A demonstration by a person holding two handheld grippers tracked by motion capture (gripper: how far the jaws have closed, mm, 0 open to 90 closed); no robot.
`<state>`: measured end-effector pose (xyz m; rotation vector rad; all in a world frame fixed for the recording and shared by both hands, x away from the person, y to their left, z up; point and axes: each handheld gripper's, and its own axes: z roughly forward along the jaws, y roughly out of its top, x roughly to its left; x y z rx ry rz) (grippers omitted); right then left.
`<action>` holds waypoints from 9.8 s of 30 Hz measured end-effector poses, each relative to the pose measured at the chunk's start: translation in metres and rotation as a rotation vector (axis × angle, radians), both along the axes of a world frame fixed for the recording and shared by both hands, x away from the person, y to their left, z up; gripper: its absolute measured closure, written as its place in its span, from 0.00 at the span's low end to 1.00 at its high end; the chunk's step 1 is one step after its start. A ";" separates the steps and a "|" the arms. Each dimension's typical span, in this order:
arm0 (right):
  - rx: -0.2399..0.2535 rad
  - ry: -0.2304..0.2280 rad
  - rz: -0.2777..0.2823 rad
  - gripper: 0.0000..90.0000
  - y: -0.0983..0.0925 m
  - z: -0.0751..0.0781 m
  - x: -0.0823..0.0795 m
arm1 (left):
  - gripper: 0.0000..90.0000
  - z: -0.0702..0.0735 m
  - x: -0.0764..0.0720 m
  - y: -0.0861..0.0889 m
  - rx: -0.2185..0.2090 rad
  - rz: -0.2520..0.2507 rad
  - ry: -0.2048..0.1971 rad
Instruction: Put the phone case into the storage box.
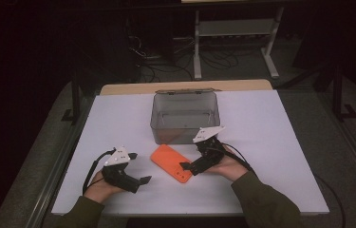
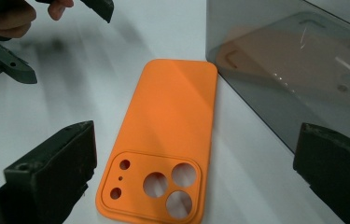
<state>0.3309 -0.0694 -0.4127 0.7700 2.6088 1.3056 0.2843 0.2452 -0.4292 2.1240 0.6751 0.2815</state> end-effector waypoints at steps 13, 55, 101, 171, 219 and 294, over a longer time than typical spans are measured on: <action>0.003 -0.001 0.005 0.00 0.008 0.000 0.004 | 0.00 0.000 0.000 0.000 0.000 -0.001 0.002; -0.030 0.003 -0.021 0.00 0.032 -0.002 0.000 | 0.00 0.001 0.000 0.000 -0.003 -0.002 -0.001; -0.158 0.042 -0.019 0.00 0.049 -0.020 -0.003 | 0.00 0.001 0.000 -0.001 0.000 -0.001 0.001; -0.289 0.055 -0.011 0.08 0.058 -0.035 -0.007 | 0.00 0.001 -0.001 0.000 -0.002 0.003 -0.014; -0.283 0.049 0.020 0.17 0.052 -0.026 -0.011 | 0.00 0.001 0.000 0.000 0.000 0.001 -0.012; -0.180 0.034 -0.004 0.17 -0.045 0.006 -0.027 | 0.00 0.008 0.013 -0.008 -0.032 -0.009 -0.016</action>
